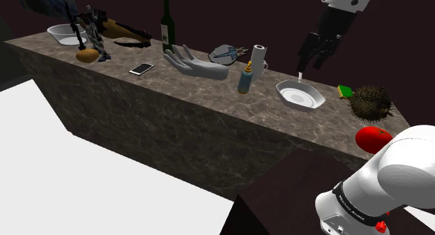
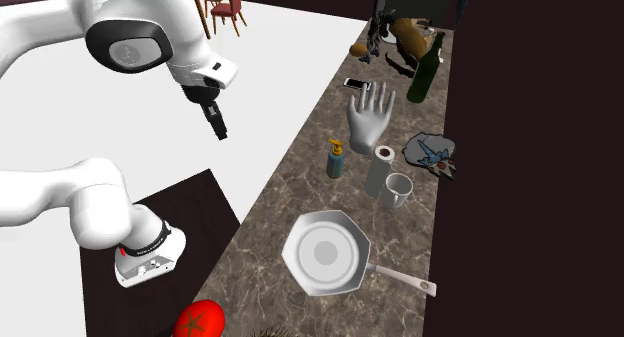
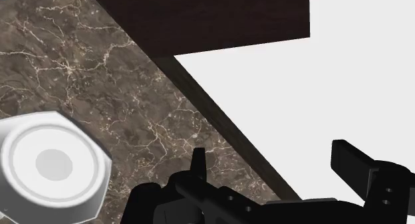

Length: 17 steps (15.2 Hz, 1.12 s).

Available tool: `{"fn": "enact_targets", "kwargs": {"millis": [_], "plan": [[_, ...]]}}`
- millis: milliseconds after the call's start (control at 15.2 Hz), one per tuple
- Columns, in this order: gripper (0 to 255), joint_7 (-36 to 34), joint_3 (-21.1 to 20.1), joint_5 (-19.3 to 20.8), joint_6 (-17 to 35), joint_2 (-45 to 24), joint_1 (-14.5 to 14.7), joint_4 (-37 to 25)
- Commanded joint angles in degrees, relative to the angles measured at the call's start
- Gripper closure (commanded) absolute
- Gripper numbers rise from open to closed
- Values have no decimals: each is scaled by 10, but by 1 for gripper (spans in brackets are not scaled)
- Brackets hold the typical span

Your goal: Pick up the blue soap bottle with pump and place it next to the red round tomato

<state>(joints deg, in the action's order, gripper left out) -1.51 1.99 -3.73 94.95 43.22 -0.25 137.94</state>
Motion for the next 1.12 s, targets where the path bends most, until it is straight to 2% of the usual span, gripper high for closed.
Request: {"fn": "enact_targets", "kwargs": {"millis": [0,528,1056], "plan": [[0,0,0,0,0,0,0,0],[0,56,24,30,66,-197,-2,-96],[0,103,39,47,90,-395,-5,-238]]}}
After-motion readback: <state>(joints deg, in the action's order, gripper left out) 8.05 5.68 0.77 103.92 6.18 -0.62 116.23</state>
